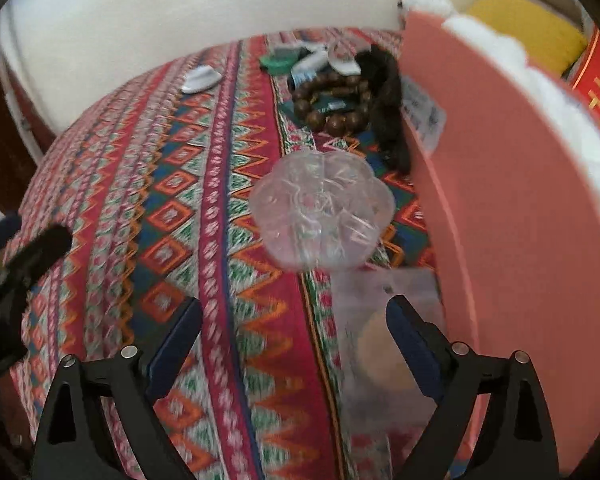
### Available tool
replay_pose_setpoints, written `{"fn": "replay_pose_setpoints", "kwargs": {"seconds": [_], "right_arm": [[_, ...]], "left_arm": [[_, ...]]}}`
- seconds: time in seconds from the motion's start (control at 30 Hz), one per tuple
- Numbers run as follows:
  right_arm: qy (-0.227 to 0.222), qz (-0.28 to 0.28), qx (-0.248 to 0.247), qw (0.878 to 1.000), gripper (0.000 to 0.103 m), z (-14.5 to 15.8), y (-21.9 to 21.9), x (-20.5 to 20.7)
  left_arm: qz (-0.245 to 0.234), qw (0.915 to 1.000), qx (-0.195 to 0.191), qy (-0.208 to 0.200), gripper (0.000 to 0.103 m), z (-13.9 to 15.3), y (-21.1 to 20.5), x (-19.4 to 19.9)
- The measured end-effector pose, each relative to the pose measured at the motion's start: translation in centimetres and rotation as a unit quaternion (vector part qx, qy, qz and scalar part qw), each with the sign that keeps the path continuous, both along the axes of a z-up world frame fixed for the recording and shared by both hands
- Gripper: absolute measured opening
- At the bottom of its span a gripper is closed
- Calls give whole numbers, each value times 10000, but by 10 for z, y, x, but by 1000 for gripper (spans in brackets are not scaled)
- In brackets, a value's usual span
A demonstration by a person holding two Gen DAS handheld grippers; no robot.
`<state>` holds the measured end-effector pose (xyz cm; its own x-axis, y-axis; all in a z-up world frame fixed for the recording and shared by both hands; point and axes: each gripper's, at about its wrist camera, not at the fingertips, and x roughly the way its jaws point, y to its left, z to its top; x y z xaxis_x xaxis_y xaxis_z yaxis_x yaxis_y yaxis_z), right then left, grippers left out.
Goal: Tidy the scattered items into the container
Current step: 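Grasp the clear flower-shaped tray with the right tool while the left grasps the white lid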
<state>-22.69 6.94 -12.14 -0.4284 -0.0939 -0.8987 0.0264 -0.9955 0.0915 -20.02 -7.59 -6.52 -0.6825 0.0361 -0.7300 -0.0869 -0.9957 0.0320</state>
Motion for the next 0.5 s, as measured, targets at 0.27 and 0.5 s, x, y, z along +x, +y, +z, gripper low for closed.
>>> {"fn": "replay_pose_setpoints", "kwargs": {"seconds": [0.27,0.5], "right_arm": [[-101,-211,133,9996,103,-32,7,-72],[392,68,323,9987,103,-34,-1,-96]], "left_arm": [[-215,9989,-259,-337,101,-49,4,-133],[-37,9986,-135,-520,101,-79,9,-251]]}}
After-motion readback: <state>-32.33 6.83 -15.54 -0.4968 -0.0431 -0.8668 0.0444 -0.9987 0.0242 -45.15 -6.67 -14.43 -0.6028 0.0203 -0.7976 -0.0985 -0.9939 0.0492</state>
